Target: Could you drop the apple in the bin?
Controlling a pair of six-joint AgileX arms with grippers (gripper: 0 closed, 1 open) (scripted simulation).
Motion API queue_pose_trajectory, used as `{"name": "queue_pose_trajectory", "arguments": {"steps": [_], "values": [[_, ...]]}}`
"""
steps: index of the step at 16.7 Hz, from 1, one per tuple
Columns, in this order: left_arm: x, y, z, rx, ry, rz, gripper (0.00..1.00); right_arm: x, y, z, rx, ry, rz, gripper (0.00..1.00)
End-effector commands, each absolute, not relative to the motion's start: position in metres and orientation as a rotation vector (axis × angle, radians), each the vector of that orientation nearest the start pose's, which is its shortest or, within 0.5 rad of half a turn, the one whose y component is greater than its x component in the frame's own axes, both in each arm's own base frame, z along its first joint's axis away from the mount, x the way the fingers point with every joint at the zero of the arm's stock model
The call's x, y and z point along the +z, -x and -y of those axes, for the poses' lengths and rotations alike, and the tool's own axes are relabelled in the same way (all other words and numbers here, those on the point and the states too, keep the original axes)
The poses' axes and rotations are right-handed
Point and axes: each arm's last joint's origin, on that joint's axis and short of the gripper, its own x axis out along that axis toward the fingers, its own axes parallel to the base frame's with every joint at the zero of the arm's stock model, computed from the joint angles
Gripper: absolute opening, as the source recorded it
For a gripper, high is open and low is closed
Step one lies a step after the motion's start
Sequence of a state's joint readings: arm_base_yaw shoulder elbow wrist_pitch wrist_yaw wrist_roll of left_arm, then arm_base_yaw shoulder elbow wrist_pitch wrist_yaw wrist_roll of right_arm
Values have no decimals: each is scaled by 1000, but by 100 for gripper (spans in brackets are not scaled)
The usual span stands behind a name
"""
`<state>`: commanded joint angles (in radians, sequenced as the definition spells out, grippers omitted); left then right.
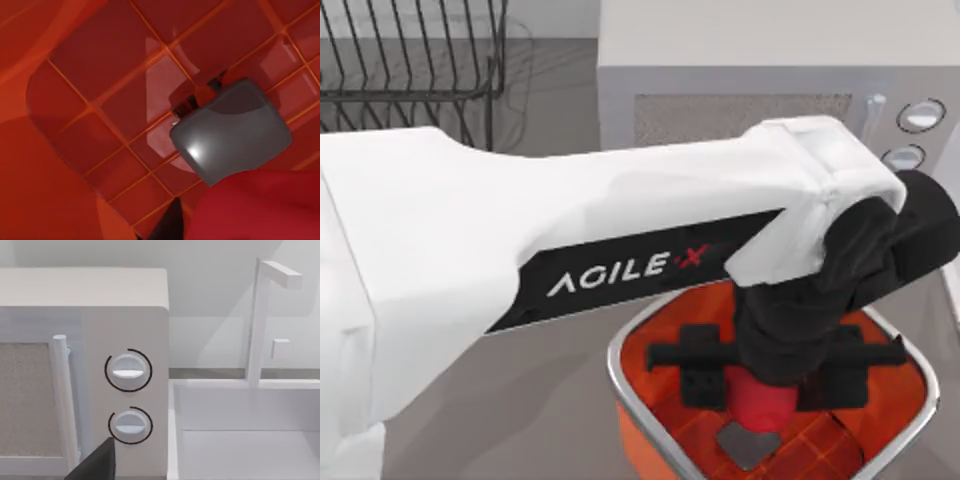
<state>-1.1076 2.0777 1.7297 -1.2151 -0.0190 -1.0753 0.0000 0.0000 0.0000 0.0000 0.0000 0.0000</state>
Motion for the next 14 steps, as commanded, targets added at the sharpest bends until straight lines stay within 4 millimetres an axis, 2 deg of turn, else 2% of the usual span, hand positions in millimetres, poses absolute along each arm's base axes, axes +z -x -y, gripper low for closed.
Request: {"name": "queue_pose_trajectory", "arguments": {"steps": [8,14], "values": [[205,-186,361,-17,-21,-1549,98,160,-106,1,0,0,0,100],[205,-186,361,-17,-21,-1549,100,160,-106,1,0,0,0,100]]}}
